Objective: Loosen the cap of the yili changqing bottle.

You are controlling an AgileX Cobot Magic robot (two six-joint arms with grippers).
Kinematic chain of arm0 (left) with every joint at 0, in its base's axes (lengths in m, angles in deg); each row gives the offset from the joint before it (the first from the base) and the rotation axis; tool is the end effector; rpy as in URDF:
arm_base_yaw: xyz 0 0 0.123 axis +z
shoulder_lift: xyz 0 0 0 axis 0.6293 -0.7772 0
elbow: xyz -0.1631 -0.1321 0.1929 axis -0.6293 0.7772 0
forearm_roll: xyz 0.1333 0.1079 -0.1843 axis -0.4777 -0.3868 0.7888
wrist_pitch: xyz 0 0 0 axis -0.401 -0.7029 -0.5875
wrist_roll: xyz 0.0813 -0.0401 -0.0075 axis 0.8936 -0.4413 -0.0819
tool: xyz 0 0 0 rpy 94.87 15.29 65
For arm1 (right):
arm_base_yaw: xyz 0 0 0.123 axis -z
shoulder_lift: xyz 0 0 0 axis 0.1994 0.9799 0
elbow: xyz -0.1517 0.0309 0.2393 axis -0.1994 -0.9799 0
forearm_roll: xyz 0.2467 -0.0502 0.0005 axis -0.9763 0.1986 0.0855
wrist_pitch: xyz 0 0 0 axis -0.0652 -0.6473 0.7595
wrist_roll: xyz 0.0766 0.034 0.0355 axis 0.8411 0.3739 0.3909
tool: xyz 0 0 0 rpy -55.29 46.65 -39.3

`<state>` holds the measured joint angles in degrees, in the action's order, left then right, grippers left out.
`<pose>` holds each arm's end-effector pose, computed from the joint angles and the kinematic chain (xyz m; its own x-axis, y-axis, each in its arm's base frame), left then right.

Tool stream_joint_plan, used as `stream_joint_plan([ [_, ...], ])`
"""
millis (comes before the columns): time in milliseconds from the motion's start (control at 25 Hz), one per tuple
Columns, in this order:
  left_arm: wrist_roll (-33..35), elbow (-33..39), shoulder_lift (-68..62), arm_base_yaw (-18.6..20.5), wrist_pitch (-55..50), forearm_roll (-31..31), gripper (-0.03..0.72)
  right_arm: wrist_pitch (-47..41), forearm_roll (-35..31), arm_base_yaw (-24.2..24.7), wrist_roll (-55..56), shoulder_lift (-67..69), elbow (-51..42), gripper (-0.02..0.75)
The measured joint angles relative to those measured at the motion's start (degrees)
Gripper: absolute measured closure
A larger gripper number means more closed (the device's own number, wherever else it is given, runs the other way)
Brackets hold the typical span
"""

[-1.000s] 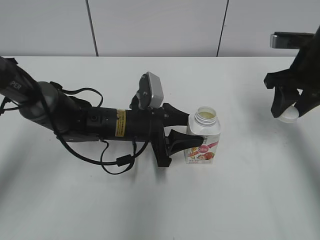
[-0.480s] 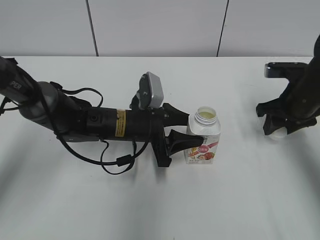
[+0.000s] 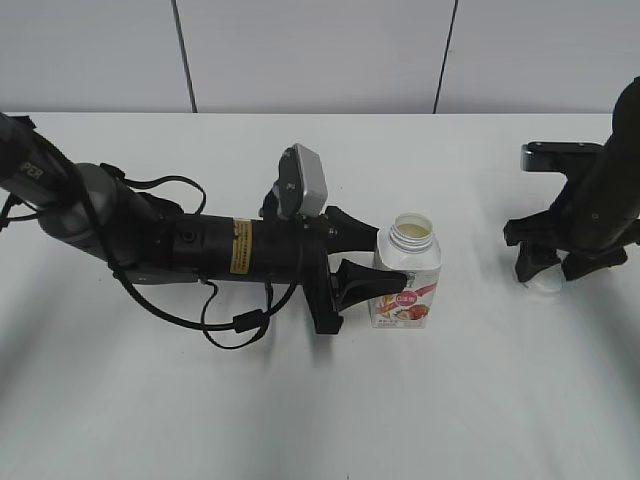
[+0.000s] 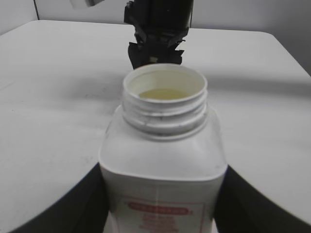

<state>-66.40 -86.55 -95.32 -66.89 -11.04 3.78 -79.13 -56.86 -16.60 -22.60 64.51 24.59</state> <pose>0.3186 -0.2521 0.0800 -0.0133 0.2823 -0.9592 0.9972 0.0737 0.0079 0.3576 0.0385 0.1153 -0.9804 -0.0680 -0.1849 -0.0828 0.9938 0.0736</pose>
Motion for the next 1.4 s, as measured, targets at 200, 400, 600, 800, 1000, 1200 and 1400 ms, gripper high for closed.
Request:
stream_joint_plan([
  [200, 0.00, 0.00, 0.00, 0.00, 0.00, 0.00, 0.298, -0.57, -0.18, 0.00, 0.00, 0.00, 0.00, 0.099],
  [400, 0.00, 0.00, 0.00, 0.19, -0.27, -0.43, 0.249, -3.76, -0.39, 0.00, 0.00, 0.00, 1.48, 0.120],
  [600, 0.00, 0.00, 0.00, 0.95, -1.14, -2.05, 0.095, -5.84, -0.60, 0.00, -0.11, 0.00, 2.66, 0.140],
  [800, 0.00, 0.00, 0.00, 2.62, 0.17, -3.30, 0.087, -6.09, -0.60, 0.00, -0.20, -2.03, 2.66, 0.142],
  [1000, -1.35, 0.00, 0.43, 5.38, 0.80, -9.63, 0.094, -6.09, -0.63, 0.00, -0.29, -6.41, 2.66, 0.144],
  [1200, -4.93, 0.00, 4.78, 8.03, -2.43, -15.30, 0.096, -6.11, -0.63, 0.00, -0.29, -10.41, 2.66, 0.144],
  [1400, -10.51, 0.00, 10.94, 8.93, -16.56, -17.32, 0.099, -5.14, -0.63, 0.00, -0.34, -12.68, 2.66, 0.144],
])
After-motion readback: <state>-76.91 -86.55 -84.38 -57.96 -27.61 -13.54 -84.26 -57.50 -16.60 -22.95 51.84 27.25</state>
